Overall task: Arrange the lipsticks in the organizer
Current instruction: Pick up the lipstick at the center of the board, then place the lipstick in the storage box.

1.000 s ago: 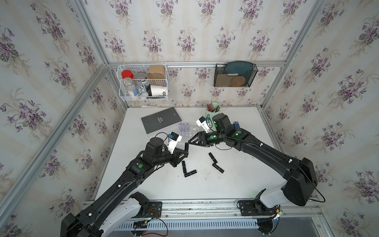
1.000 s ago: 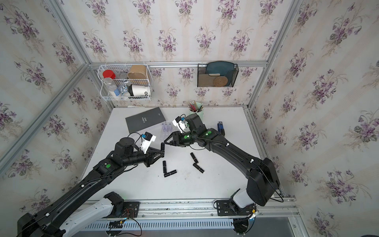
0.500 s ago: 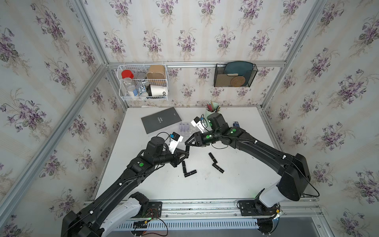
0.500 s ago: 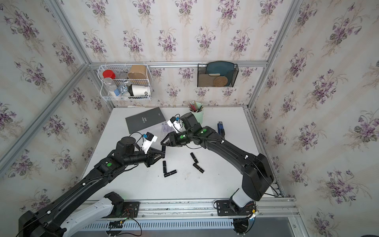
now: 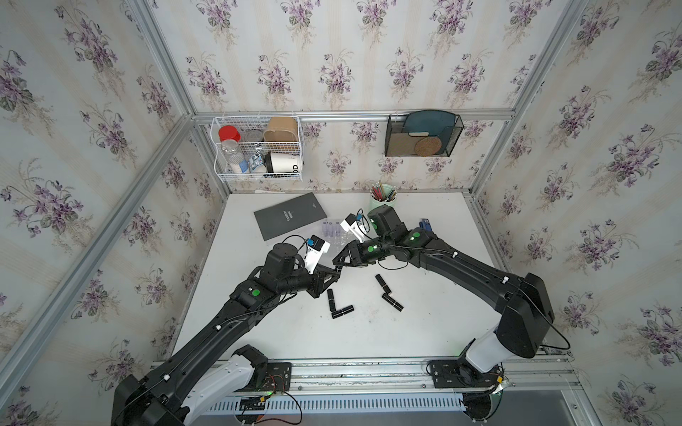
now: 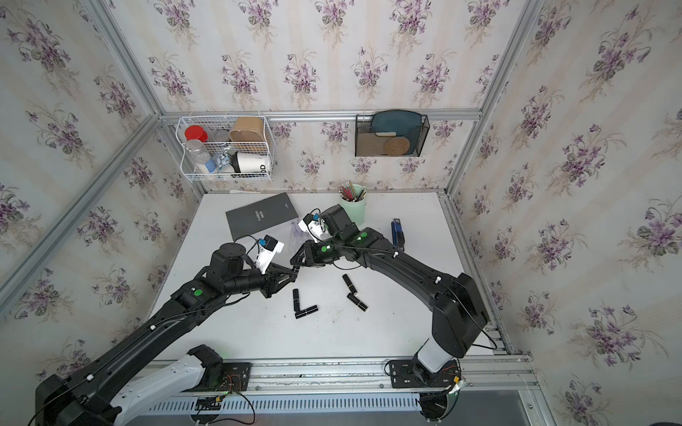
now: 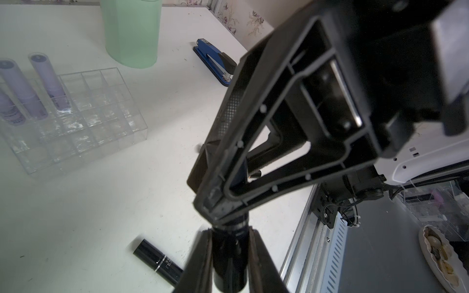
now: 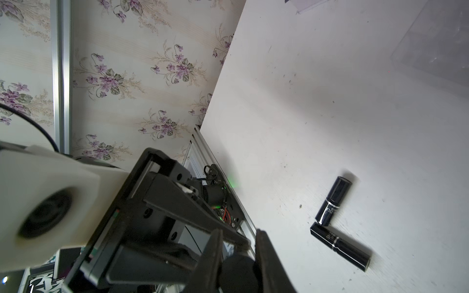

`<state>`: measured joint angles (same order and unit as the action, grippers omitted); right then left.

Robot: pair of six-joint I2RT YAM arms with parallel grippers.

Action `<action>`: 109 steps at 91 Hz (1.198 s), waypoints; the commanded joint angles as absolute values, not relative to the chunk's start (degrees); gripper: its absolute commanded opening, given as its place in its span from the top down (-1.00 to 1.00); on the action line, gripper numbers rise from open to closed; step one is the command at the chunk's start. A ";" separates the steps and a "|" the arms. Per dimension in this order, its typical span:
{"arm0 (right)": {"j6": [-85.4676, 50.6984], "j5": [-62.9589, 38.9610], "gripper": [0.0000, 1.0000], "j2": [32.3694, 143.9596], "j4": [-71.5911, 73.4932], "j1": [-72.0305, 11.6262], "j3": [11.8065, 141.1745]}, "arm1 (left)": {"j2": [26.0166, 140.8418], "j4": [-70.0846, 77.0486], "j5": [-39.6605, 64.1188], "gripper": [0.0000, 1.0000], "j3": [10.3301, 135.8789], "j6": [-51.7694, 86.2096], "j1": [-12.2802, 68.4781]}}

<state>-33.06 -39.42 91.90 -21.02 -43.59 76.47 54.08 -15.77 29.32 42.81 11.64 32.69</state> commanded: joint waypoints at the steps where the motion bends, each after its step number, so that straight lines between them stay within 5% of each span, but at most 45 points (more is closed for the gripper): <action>1: -39.46 -34.73 0.73 92.03 -12.45 -41.21 76.31 | 53.59 -16.48 19.13 0.07 45.53 12.32 32.50; 7: -42.94 -29.07 0.77 92.00 -6.97 -38.07 75.26 | 53.63 -21.02 12.27 -0.44 48.93 10.61 31.33; 13: -43.75 -19.23 0.78 92.60 -3.40 -36.34 74.68 | 54.70 -24.94 8.64 -0.62 52.36 9.95 28.47; 26: -35.71 8.76 0.80 97.87 -1.57 -39.48 78.19 | 59.22 -32.21 3.25 -0.65 58.03 12.97 23.39; 40: -27.06 24.23 0.82 106.71 0.38 -43.34 84.20 | 63.11 -36.66 -2.08 -0.62 58.95 16.42 22.52; 109: -26.04 19.96 0.89 119.24 3.54 -42.71 89.03 | 61.35 -33.23 0.53 -0.50 53.26 16.61 19.86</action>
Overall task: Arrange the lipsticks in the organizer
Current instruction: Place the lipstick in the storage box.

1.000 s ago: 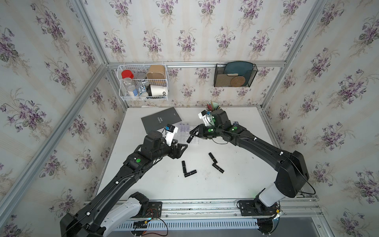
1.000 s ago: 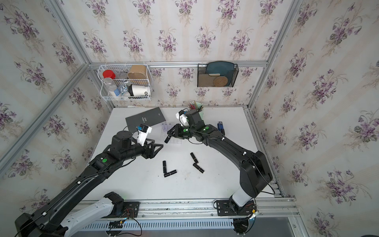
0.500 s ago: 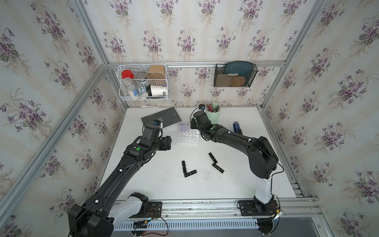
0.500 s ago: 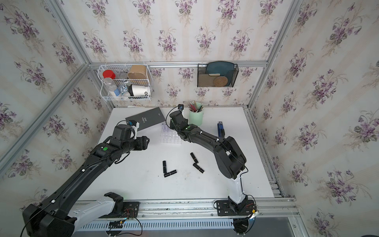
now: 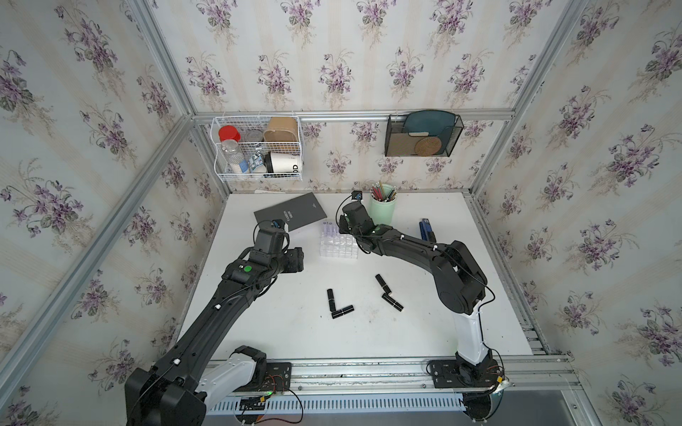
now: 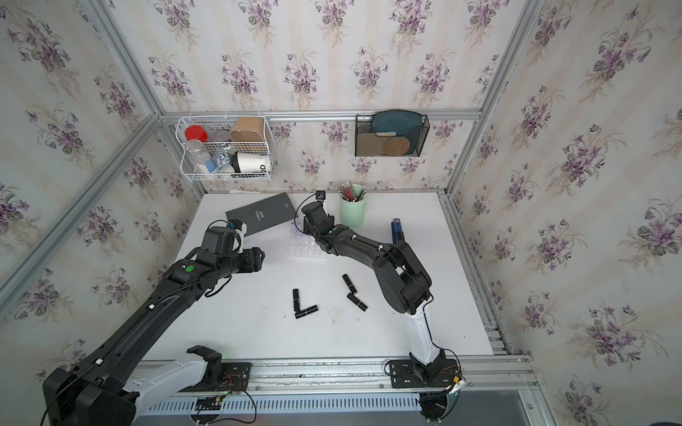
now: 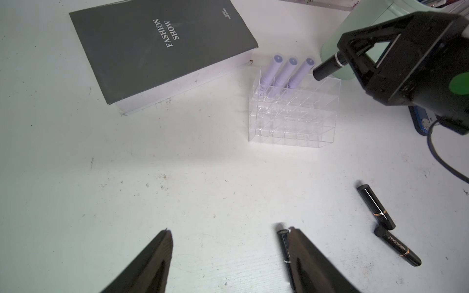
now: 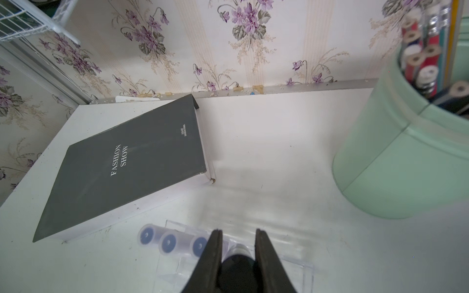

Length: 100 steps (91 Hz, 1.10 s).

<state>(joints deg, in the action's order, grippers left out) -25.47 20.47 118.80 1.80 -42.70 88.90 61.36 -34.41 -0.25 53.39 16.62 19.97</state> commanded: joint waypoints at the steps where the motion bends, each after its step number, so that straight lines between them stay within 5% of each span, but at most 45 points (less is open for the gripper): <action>1: -26.12 19.96 0.89 119.30 3.53 -42.71 89.03 | 61.35 -33.22 0.48 -0.50 53.26 16.61 19.82; 70: -27.12 19.45 0.87 122.32 2.42 -42.79 89.01 | 59.95 -32.59 1.23 -0.48 52.34 16.79 19.51; 100: -27.04 17.40 0.04 119.73 -1.86 -42.79 91.01 | 59.46 -34.27 -0.61 -0.61 53.05 18.49 19.35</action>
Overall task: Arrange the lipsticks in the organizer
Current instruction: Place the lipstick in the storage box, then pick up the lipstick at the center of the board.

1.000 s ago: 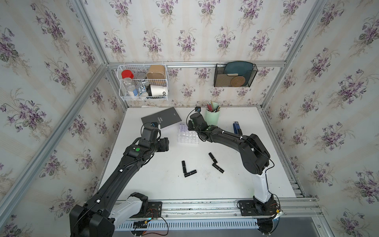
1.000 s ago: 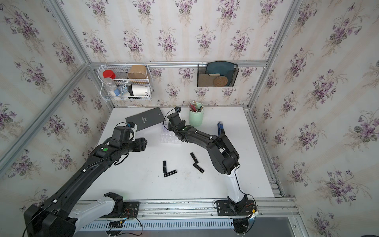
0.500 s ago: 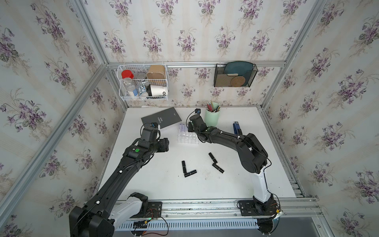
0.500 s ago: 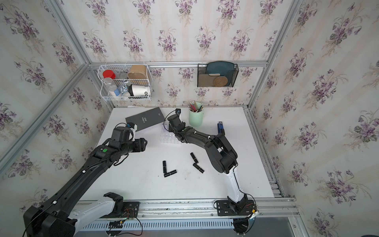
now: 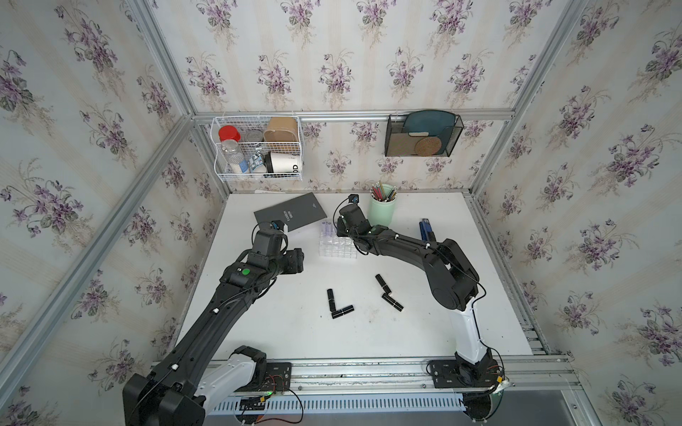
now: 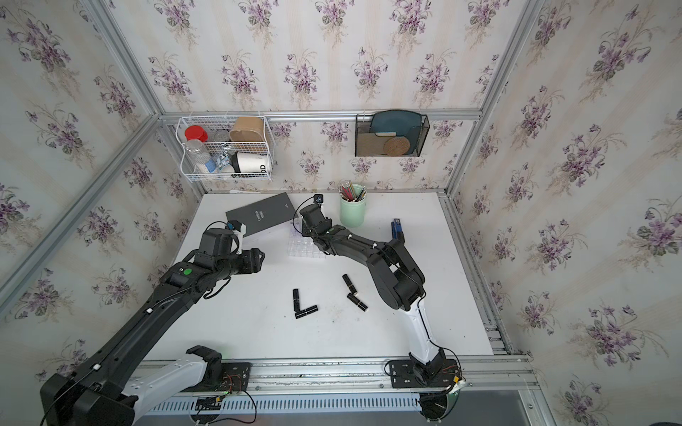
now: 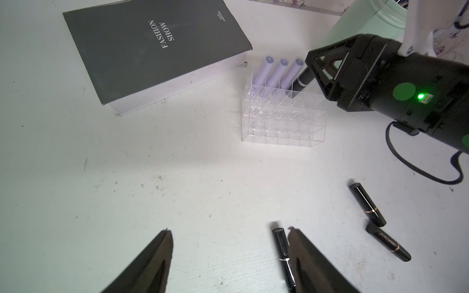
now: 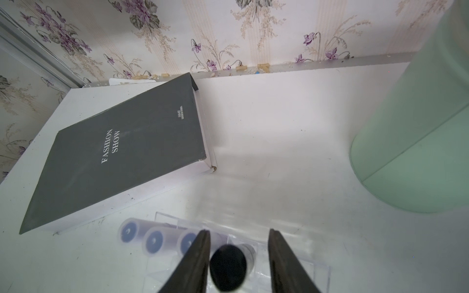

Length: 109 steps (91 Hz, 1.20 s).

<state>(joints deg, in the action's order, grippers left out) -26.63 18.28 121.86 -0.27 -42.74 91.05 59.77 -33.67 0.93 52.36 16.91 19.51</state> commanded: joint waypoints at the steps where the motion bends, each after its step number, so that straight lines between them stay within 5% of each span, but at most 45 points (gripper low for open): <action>1: -27.10 17.35 0.02 119.46 -1.94 -42.75 90.90 | 59.48 -34.49 -0.83 -0.62 53.11 18.60 19.34; 22: -29.61 15.73 -0.10 109.51 -6.65 -42.80 86.53 | 58.80 -39.58 1.83 -0.67 52.60 21.25 20.28; 31: -31.72 13.84 -0.10 103.09 -9.84 -42.73 80.64 | 59.41 -41.28 1.57 -0.80 50.49 24.01 28.32; 66: -33.12 3.24 -0.05 82.05 -18.89 -42.78 58.17 | 68.06 -38.28 16.57 -0.29 48.35 18.50 44.49; 109: -32.35 -0.22 0.00 75.67 -22.77 -40.37 49.17 | 89.30 -47.00 10.99 -0.26 62.59 8.92 52.73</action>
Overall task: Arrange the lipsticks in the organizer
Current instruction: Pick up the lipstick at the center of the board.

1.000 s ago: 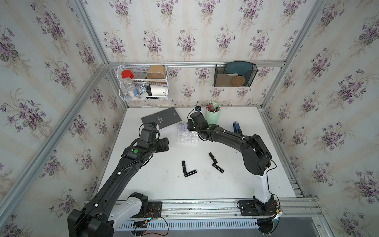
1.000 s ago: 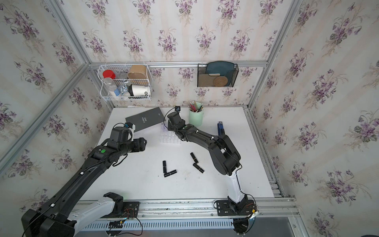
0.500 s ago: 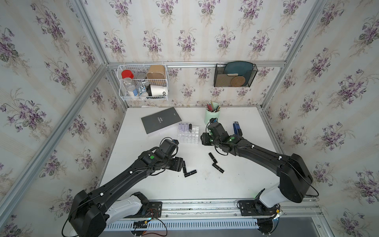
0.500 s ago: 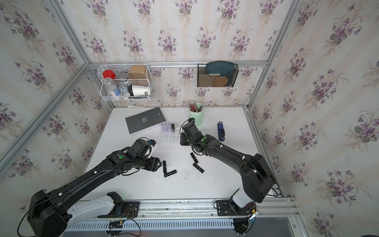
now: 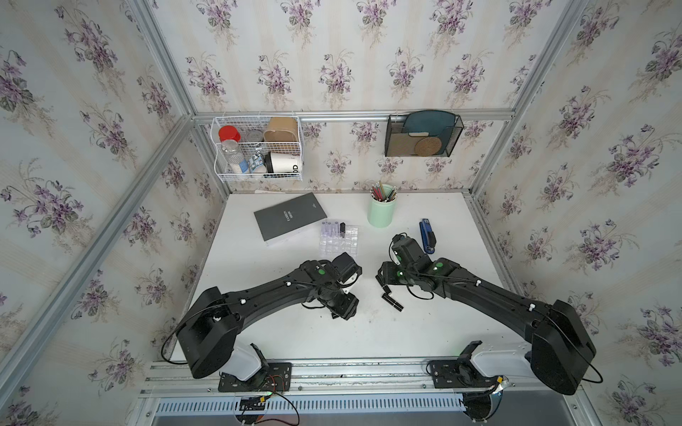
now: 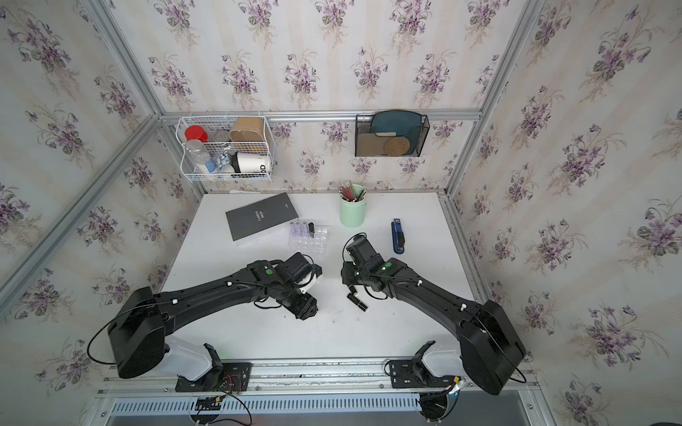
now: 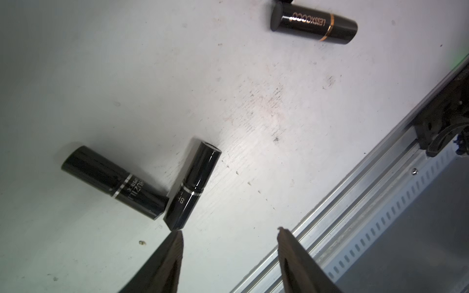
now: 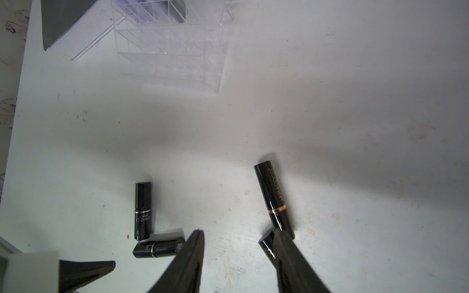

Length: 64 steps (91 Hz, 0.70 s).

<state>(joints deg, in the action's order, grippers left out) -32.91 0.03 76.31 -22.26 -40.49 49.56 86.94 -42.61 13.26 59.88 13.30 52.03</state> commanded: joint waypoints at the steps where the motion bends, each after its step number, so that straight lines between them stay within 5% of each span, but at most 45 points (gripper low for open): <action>1: -32.39 -0.24 0.00 75.63 -22.68 -40.36 49.11 | 89.65 -47.45 10.86 -0.26 62.85 8.64 52.82; 26: -32.96 -0.74 0.00 75.81 -20.03 -40.33 47.38 | 95.81 -55.26 3.85 -0.18 69.68 6.79 53.07; 40: -33.09 -0.46 0.01 75.25 -19.72 -40.33 47.12 | 92.92 -54.90 3.42 0.00 67.97 14.21 46.56; 64: -33.21 -1.55 0.01 77.18 -18.19 -40.33 47.93 | 92.02 -49.80 10.84 -0.27 64.25 25.80 44.32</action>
<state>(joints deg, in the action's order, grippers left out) -32.99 -0.91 76.66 -19.79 -40.34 47.40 90.89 -51.53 7.75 65.06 19.79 44.51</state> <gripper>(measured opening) 0.495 0.633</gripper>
